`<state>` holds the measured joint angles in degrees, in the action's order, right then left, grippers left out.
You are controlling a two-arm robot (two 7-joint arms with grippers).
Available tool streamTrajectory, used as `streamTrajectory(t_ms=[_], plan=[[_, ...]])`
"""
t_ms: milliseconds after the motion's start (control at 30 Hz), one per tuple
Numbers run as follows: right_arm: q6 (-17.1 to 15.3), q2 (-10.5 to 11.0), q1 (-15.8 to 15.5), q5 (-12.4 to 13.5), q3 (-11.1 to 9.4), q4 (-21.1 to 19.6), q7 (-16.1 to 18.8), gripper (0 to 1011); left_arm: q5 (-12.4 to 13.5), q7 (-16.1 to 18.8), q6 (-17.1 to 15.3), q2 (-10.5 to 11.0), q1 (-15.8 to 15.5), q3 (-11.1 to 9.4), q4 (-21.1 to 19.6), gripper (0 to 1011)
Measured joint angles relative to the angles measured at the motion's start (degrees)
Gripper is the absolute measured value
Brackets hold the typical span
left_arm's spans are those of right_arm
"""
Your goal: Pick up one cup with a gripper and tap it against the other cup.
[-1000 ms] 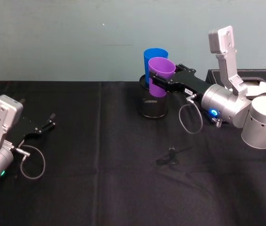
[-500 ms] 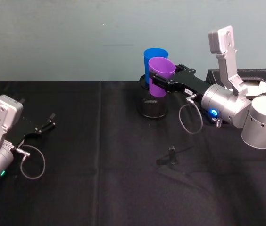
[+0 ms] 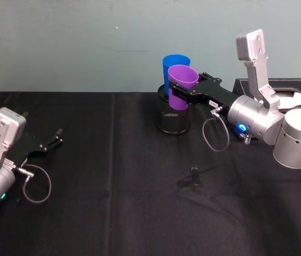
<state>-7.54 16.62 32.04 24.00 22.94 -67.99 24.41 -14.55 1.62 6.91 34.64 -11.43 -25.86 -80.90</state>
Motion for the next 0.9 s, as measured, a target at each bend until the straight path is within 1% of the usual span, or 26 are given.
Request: streamTrajectory(t_ms=[900], plan=[[0.0,0.0,0.0,0.0,0.0,0.0,0.0,723,0.0,0.0,0.0,0.0,0.0,0.0,0.0,1000]])
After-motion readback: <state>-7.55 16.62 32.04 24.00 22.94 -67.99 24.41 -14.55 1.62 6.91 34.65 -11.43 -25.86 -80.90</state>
